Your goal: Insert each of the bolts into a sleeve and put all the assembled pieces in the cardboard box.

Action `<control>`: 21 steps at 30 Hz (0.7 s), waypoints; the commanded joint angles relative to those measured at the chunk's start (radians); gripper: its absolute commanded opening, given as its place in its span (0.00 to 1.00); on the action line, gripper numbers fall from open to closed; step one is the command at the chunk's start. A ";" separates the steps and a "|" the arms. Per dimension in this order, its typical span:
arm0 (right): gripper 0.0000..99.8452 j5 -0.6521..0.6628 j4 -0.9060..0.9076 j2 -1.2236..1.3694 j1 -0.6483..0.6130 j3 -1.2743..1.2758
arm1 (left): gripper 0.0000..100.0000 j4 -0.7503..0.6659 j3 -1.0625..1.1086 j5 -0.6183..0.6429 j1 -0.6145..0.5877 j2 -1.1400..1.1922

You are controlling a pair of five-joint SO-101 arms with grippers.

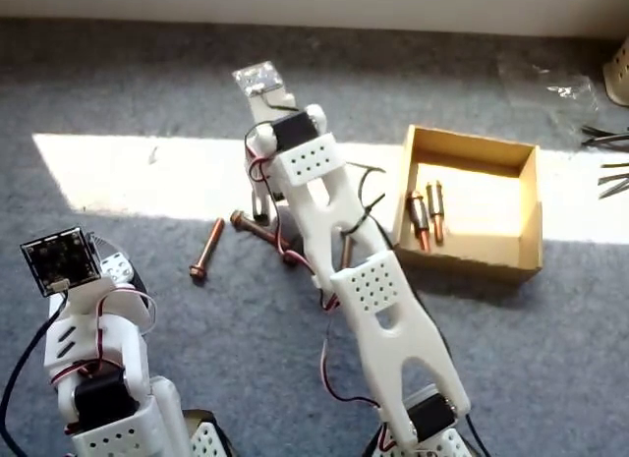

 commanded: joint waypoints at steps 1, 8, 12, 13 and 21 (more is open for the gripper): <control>0.00 0.014 0.019 -0.139 -0.001 -0.054 | 0.01 -0.021 -0.002 0.000 -0.005 -0.001; 0.00 0.014 0.019 -0.302 0.001 -0.054 | 0.01 -0.021 -0.001 0.000 -0.005 -0.001; 0.00 0.014 0.021 -0.414 -0.001 -0.053 | 0.01 -0.023 0.007 0.000 -0.005 0.001; 0.00 0.014 0.021 -0.443 -0.002 -0.051 | 0.01 -0.034 0.010 0.000 -0.005 0.001; 0.00 0.014 0.022 -0.653 -0.002 -0.051 | 0.01 -0.114 0.064 0.002 -0.004 0.001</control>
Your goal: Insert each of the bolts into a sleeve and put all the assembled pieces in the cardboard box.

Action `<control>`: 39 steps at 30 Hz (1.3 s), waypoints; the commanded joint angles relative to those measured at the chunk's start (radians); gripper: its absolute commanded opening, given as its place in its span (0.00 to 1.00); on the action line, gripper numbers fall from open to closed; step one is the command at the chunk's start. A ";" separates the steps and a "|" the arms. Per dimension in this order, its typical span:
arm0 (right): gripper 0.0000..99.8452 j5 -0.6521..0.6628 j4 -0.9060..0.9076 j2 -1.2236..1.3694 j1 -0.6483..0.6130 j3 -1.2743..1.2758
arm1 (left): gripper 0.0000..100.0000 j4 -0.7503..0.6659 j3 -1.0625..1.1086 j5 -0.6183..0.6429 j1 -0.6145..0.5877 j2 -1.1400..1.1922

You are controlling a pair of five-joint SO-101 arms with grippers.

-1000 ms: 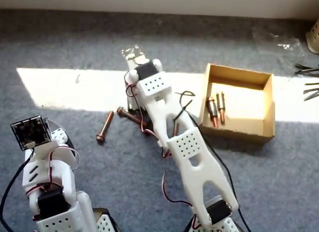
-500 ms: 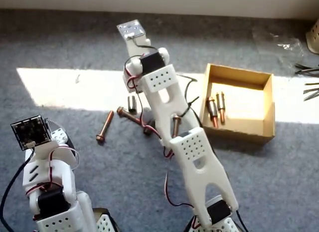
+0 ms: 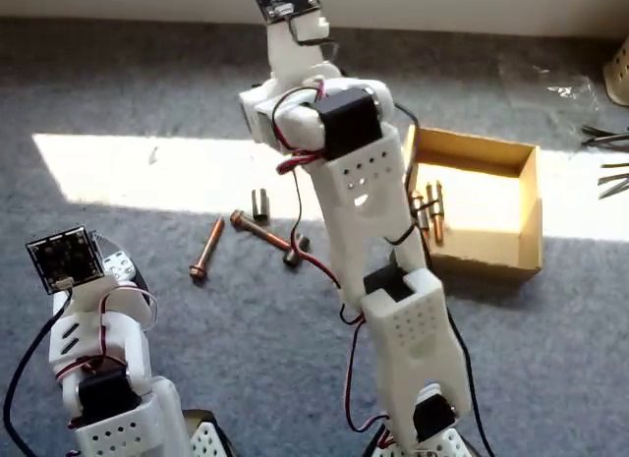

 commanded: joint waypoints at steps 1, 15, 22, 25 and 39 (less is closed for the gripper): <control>0.00 0.014 0.019 -0.142 -0.001 -0.048 | 0.01 -0.028 -0.007 0.002 -0.002 0.001; 0.00 0.014 0.015 -0.673 -0.024 0.610 | 0.01 -0.025 -0.007 0.002 0.062 0.001; 0.00 0.014 0.015 -0.857 -0.087 0.820 | 0.01 -0.025 -0.008 -0.071 0.137 0.001; 0.00 0.014 0.013 -0.929 -0.096 0.897 | 0.01 -0.025 -0.008 -0.153 0.193 0.001; 0.00 0.014 -0.272 -1.330 -0.093 1.575 | 0.01 -0.025 -0.007 -0.167 0.203 0.001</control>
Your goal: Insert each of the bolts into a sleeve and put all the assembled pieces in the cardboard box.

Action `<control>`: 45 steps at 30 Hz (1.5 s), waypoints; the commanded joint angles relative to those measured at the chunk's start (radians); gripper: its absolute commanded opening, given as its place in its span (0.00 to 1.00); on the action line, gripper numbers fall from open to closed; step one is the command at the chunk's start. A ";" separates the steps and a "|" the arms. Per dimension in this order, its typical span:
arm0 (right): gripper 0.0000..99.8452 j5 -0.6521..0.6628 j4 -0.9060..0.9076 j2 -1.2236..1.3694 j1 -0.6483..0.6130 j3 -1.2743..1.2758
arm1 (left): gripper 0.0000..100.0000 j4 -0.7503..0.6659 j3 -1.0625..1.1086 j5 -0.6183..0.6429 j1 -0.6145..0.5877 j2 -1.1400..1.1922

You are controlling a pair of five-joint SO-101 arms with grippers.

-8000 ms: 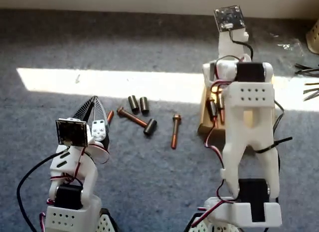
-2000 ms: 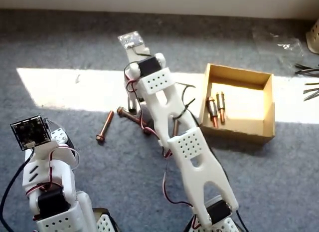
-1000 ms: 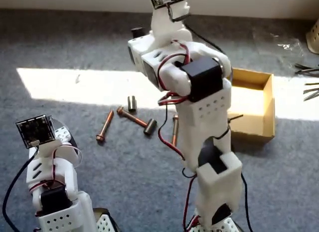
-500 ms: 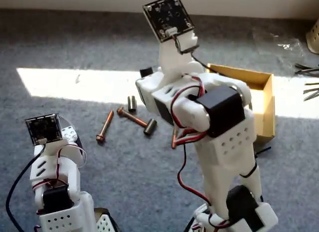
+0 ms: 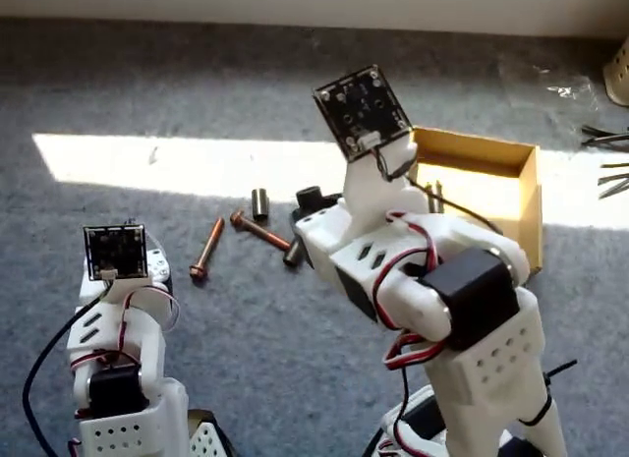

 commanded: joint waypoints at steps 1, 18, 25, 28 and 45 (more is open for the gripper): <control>0.00 0.012 -0.150 -0.131 -0.004 0.208 | 0.01 -0.018 -0.007 -0.008 0.021 0.001; 0.00 0.014 -0.469 -0.504 0.219 0.846 | 0.01 0.121 -0.136 -0.069 0.151 0.013; 0.00 0.014 -0.661 -0.579 0.222 1.076 | 0.01 0.184 -0.234 -0.095 0.234 0.015; 0.00 0.014 -0.708 -0.596 0.222 1.136 | 0.01 0.186 -0.257 -0.095 0.268 0.074; 0.00 0.003 -0.707 -0.601 0.317 1.168 | 0.01 0.132 -0.642 0.115 0.386 0.788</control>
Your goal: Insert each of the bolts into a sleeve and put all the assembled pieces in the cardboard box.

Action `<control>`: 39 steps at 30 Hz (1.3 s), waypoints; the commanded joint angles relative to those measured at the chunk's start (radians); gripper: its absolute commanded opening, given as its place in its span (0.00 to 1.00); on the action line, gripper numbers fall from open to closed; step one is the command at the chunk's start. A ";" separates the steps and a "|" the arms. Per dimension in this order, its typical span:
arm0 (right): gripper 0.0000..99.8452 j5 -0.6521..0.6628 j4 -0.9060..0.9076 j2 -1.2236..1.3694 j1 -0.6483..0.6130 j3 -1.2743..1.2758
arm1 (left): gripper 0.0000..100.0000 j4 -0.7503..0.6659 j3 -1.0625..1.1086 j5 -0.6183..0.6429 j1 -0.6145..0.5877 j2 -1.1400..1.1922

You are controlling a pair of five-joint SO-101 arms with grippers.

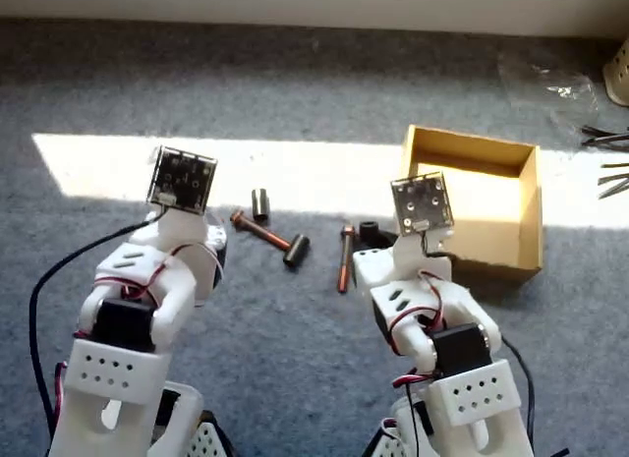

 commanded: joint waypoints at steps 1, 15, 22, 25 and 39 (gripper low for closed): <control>0.00 0.003 -0.022 -0.018 0.013 -0.012 | 0.01 -0.055 -0.074 0.026 0.021 0.096; 0.00 0.003 -0.021 -0.018 0.191 -0.013 | 0.01 -0.092 -0.320 0.029 0.243 0.547; 0.00 0.003 -0.022 -0.018 0.278 -0.019 | 0.01 -0.092 -0.466 0.204 0.344 0.806; 0.00 0.005 -0.022 -0.018 0.305 -0.016 | 0.01 -0.092 -0.533 0.219 0.378 0.923; 0.00 0.009 -0.024 -0.018 0.323 -0.016 | 0.12 -0.087 -0.826 0.219 0.427 1.343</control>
